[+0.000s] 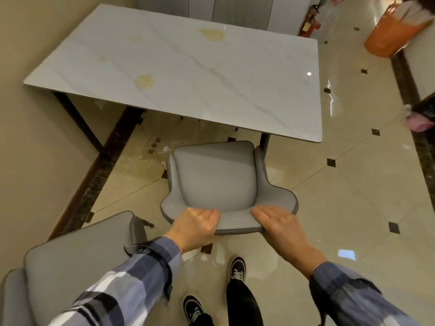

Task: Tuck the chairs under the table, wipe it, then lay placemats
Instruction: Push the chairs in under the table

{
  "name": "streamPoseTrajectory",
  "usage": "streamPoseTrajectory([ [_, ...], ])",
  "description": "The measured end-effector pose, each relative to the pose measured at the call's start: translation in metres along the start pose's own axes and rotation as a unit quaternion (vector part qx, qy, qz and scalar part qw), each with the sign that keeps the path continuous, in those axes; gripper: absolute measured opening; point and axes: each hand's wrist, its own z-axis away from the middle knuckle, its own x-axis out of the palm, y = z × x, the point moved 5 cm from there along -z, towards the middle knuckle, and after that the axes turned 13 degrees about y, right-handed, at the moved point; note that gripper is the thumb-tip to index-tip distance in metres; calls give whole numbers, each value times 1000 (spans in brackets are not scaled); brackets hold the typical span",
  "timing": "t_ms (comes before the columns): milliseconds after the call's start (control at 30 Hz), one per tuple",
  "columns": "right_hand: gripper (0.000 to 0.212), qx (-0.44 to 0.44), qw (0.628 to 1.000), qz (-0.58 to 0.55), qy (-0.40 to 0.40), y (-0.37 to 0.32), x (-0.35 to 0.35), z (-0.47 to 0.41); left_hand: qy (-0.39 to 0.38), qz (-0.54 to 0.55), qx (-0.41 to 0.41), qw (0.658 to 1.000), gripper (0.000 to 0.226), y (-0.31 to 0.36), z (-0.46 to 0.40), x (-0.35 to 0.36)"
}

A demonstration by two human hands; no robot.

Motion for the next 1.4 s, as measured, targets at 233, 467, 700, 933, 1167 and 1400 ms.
streamPoseTrajectory([
  [233, 26, 39, 994, -75, 74, -98, 65, -65, -108, -99, -26, 989, 46, -126, 32, -48],
  [467, 29, -43, 995, -74, 56, -84, 76, -111, -34, -82, -83, 993, 59, -157, 16, -57],
  [700, 37, -83, 995, -49, 28, -22, 51, -131, 68, -72, -113, 989, 26, -149, -25, -30],
  [933, 45, -20, 998, -43, 40, -17, 53, -103, -5, -30, -89, 996, 22, -139, -10, 16],
  [1167, 33, 13, 997, -52, 62, -60, 85, -148, -74, -86, -110, 987, 24, -212, -11, -14],
  [1400, 41, -66, 996, -34, 44, -28, 82, -154, -68, -90, -138, 984, 20, -196, -30, -12],
])
